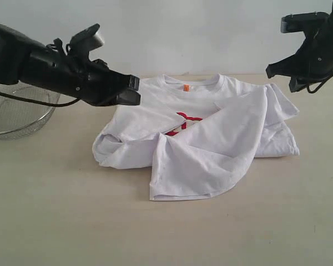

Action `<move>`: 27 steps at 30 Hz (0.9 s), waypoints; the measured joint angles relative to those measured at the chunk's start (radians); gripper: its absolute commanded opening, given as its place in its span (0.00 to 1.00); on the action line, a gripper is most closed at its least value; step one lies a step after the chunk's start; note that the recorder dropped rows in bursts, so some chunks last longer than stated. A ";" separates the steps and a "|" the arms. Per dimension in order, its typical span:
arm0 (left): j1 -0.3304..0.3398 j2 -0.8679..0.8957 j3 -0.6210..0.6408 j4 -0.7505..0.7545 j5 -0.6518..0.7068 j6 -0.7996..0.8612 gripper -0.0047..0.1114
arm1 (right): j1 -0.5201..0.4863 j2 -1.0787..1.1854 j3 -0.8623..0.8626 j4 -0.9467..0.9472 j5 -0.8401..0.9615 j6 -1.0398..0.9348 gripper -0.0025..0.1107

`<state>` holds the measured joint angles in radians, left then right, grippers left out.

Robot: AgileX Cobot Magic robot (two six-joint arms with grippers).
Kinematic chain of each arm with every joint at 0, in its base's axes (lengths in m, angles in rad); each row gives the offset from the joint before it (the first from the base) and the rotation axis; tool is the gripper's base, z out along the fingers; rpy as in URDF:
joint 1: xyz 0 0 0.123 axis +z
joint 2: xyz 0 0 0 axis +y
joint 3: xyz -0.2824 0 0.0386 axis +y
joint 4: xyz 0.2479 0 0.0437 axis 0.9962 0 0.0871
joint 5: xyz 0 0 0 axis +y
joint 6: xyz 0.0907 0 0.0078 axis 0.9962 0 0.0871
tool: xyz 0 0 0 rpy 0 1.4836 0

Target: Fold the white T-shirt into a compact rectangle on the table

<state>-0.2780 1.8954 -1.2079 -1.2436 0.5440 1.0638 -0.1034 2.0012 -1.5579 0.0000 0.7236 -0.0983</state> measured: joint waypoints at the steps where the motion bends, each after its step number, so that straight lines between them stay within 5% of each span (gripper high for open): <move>1: 0.000 0.000 0.000 0.032 0.041 -0.024 0.08 | 0.000 0.000 0.000 0.000 0.000 -0.003 0.03; 6: 0.000 0.000 0.035 0.114 0.207 -0.093 0.08 | 0.000 0.000 0.000 0.000 0.004 -0.015 0.03; 14: 0.000 0.000 0.214 0.127 0.198 -0.109 0.10 | 0.000 0.000 0.000 0.000 0.024 -0.022 0.03; 22: 0.000 0.011 0.220 0.101 0.169 -0.107 0.54 | 0.000 0.000 0.000 0.000 0.026 -0.022 0.03; 27: -0.004 0.087 0.220 0.019 0.175 -0.104 0.56 | 0.000 0.000 0.000 0.000 0.028 -0.022 0.03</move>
<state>-0.2815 1.9820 -0.9882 -1.2242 0.7189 0.9594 -0.1034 2.0012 -1.5579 0.0000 0.7518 -0.1199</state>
